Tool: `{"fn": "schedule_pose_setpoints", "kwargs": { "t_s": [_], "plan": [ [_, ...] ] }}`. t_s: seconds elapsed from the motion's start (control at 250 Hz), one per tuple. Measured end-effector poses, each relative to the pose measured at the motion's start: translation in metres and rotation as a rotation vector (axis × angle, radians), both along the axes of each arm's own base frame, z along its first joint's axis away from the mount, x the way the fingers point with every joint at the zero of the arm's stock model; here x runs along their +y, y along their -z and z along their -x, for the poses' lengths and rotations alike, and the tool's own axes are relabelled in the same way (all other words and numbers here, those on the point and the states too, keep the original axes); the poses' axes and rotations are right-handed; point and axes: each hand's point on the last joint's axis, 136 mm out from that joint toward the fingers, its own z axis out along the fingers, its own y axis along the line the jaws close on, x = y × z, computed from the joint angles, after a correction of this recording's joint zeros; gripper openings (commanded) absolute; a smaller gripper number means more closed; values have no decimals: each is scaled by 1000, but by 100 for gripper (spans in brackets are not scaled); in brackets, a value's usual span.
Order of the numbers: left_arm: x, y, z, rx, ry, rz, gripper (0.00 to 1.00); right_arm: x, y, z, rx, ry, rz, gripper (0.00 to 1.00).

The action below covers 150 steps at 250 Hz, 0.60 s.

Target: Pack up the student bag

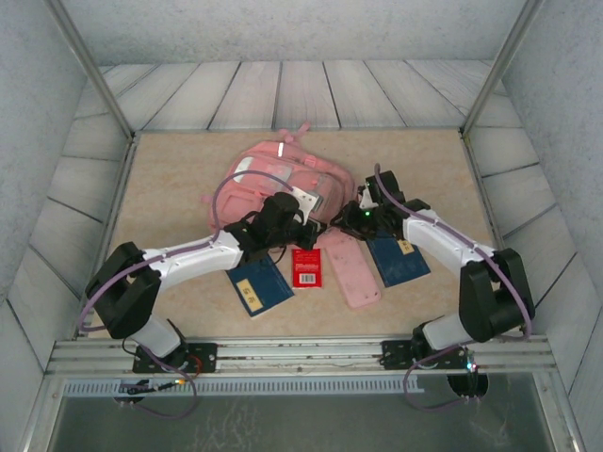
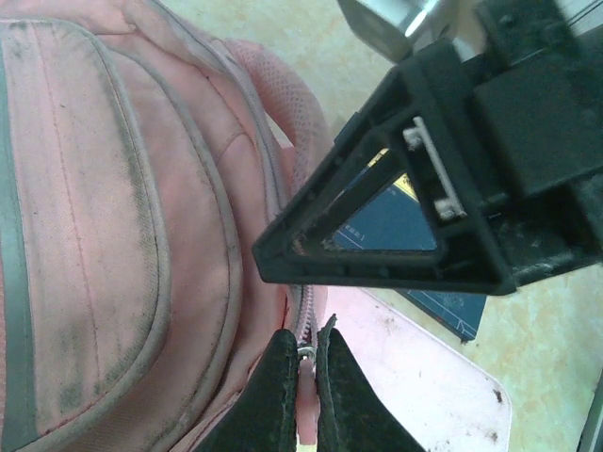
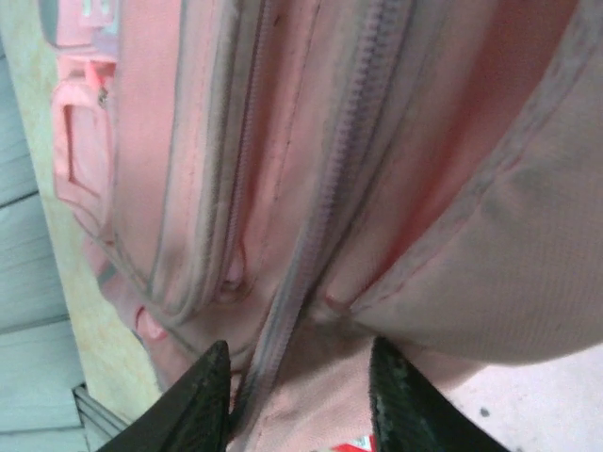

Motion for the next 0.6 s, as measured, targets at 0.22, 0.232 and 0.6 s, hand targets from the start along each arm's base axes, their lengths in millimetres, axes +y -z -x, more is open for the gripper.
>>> {"fn": "schedule_pose_setpoints", "kwargs": {
  "t_s": [0.22, 0.232, 0.6],
  "plan": [
    [5, 7, 0, -1, -13, -27, 0, 8, 9, -7, 2, -2, -19, 3],
    [6, 8, 0, 0, -14, -29, 0, 8, 8, -8, 1, 1, -22, 2],
    [112, 8, -2, -14, -449, -55, 0, 17, -22, -22, -84, -41, -58, 0]
  ]
}}
